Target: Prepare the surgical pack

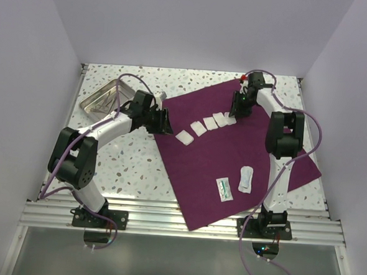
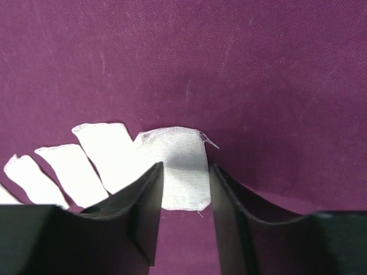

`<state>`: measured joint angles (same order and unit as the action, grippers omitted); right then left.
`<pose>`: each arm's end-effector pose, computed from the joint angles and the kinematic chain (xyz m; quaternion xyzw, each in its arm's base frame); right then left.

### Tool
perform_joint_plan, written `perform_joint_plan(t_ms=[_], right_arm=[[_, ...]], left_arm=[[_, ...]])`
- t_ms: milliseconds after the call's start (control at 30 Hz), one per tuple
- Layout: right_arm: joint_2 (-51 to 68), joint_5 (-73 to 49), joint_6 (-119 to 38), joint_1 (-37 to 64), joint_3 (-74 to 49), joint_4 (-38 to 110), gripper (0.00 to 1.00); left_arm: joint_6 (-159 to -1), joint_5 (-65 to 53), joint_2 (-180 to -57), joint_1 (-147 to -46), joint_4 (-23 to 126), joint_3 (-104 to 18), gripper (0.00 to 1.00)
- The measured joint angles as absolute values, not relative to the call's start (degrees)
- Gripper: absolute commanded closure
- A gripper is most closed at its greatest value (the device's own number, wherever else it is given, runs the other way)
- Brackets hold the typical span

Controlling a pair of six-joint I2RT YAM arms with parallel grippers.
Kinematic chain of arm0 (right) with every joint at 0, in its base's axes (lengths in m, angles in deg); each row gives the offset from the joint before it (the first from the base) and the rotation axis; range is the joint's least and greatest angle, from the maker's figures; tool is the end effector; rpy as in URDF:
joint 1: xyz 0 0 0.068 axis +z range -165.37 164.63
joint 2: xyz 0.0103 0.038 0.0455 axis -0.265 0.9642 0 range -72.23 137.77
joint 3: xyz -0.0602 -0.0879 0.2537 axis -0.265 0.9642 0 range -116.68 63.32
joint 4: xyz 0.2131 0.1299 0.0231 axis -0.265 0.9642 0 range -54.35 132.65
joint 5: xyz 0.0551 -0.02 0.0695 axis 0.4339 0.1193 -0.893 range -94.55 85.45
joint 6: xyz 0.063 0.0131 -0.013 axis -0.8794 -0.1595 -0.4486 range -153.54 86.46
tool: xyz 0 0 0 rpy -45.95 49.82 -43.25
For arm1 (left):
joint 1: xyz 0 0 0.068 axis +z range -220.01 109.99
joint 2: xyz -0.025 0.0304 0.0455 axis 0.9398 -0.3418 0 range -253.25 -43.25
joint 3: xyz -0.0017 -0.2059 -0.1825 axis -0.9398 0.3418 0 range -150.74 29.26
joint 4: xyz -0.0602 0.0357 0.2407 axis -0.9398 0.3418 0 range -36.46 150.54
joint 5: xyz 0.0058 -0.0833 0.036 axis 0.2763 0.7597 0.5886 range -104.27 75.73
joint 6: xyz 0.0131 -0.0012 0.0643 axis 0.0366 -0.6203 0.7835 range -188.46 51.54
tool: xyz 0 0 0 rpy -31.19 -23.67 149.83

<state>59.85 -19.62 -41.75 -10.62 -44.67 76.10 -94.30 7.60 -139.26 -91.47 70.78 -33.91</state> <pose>0.4866 0.0539 0.1589 0.0003 0.9674 0.1518 0.2027 0.3232 -0.1477 0.2087 0.0294 0.9246 -0.2978 0.2356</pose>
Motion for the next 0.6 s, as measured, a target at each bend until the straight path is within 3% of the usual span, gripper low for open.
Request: perform_joint_plan(t_ms=[467, 600], right_arm=[[60.17, -18.5, -41.4, -10.62, -44.69, 76.27, 0.97], [60.15, -18.4, -41.97, -10.62, -44.71, 76.38, 1.0]], left_arm=[[-94.37, 8.13, -140.02, -91.47, 70.76, -35.18, 0.51], [-94.39, 8.13, -140.04, -91.47, 70.71, -35.97, 0.51]])
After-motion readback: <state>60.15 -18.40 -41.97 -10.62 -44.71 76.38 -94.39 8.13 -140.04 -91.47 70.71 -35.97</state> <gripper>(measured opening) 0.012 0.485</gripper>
